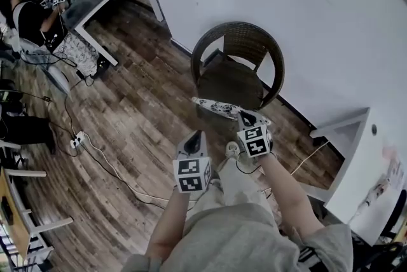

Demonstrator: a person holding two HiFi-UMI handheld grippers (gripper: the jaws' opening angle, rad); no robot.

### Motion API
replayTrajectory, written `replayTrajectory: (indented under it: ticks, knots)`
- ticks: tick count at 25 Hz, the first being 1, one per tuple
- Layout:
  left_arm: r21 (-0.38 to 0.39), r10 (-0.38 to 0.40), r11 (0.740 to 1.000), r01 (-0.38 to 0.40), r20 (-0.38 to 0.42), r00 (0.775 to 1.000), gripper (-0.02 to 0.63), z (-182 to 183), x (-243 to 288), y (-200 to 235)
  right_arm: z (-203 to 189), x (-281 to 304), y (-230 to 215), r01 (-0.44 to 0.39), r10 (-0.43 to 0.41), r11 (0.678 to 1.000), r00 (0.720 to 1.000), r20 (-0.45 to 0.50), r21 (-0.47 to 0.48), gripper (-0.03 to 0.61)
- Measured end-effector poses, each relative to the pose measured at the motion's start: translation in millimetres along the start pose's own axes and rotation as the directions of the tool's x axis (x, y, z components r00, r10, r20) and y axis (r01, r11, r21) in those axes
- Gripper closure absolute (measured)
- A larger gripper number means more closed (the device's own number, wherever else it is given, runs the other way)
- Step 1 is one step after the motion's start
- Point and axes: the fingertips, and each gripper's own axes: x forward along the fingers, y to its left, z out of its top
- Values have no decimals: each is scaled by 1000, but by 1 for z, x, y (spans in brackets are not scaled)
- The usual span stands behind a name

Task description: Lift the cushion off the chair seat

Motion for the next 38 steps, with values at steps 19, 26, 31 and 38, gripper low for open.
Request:
replayTrajectory:
  ticks: [19, 26, 31, 38]
  knots:
    - [70, -69, 996, 63, 91, 993, 604, 14, -80, -19, 38, -124, 28, 81, -85, 996, 987, 133, 35, 571]
    - [78, -61, 996, 51, 141, 988, 603, 23, -96, -20, 55, -158, 31, 84, -93, 995, 976, 199, 53, 571]
    - [95, -60, 994, 46, 152, 987, 603, 26, -103, -20, 61, -174, 31, 81, -100, 993, 967, 235, 88, 571]
    - [114, -69, 992, 53, 147, 987, 603, 27, -103, -24, 57, -179, 26, 95, -121, 989, 964, 238, 117, 571]
